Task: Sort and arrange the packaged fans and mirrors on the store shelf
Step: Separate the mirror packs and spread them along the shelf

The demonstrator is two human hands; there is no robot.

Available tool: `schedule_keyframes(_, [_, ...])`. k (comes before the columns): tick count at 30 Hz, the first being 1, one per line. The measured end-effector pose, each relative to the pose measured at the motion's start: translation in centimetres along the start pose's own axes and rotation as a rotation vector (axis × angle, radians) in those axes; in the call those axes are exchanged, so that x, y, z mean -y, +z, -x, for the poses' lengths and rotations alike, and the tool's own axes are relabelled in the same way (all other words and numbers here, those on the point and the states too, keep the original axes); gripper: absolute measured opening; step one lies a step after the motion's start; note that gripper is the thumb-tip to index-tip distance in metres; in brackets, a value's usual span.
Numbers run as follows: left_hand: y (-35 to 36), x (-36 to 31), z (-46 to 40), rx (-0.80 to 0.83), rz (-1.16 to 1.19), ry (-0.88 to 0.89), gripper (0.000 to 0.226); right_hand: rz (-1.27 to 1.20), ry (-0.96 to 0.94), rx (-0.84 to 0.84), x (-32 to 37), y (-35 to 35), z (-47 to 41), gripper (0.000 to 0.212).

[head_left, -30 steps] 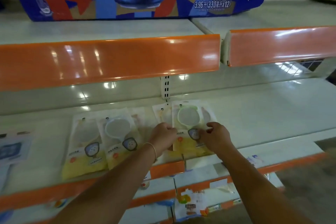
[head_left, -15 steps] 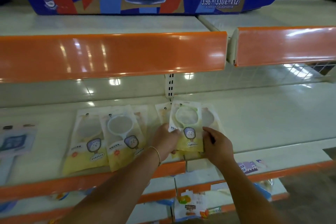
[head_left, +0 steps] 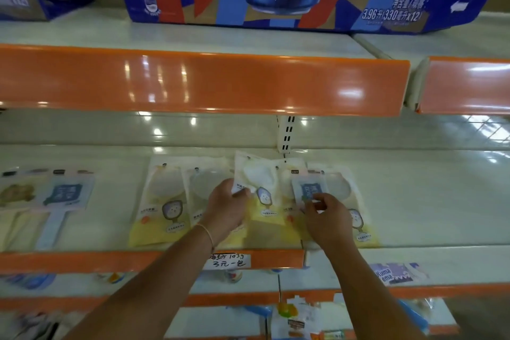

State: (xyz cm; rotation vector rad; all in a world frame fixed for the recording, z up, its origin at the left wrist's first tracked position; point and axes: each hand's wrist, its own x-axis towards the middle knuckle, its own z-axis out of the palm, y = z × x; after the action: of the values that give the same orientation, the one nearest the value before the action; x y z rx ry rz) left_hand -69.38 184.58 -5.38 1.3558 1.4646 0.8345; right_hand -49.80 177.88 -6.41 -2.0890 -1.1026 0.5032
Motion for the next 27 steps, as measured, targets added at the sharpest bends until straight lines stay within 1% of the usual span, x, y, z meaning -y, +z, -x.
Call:
schedule_keyframes(5, [-4.5,1.2,-0.4,-0.118,0.037,-0.039,0.008,0.079,-0.014,-0.001,1.0,0.9,0.2,0.03])
schedule_keyframes(8, [-6.2,1.9,-0.3,-0.15,0.061,-0.054,0.011,0.083,-0.042,0.028,2.0,2.0,0.3,0.034])
schedule_keyframes(11, [-7.5,2.5,0.0,-0.198,-0.008,-0.033,0.013,0.071,-0.088,0.055,3.4,3.4,0.5,0.034])
schedule_keyframes(13, [-8.2,2.9,0.2,-0.219,-0.017,-0.054,0.014,0.06,-0.119,0.085,4.4,4.4,0.8,0.034])
schedule_keyframes(16, [-9.6,3.4,0.3,-0.231,0.039,-0.088,0.012,0.074,-0.145,0.133,6.0,6.0,1.3,0.033])
schedule_keyframes(19, [-11.3,4.0,0.2,-0.245,0.008,-0.144,0.012,0.082,-0.159,0.164,7.3,7.5,1.8,0.032])
schedule_keyframes(21, [-12.3,4.1,0.2,-0.194,-0.044,-0.216,0.018,0.091,-0.171,0.186,8.0,8.3,2.1,0.032])
schedule_keyframes(23, [-13.2,4.1,0.4,-0.078,-0.111,-0.28,0.022,0.094,-0.171,0.205,8.6,9.0,2.3,0.032])
schedule_keyframes(24, [-13.7,4.0,0.6,-0.021,-0.176,-0.284,0.023,0.096,-0.173,0.21,8.8,9.3,2.4,0.033])
schedule_keyframes(25, [-14.1,4.0,0.7,0.024,-0.287,-0.263,0.023,0.1,-0.175,0.21,9.0,9.6,2.5,0.033])
schedule_keyframes(27, [-14.8,3.8,0.7,0.049,-0.629,-0.172,0.029,0.103,-0.171,0.211,9.3,10.0,2.5,0.032])
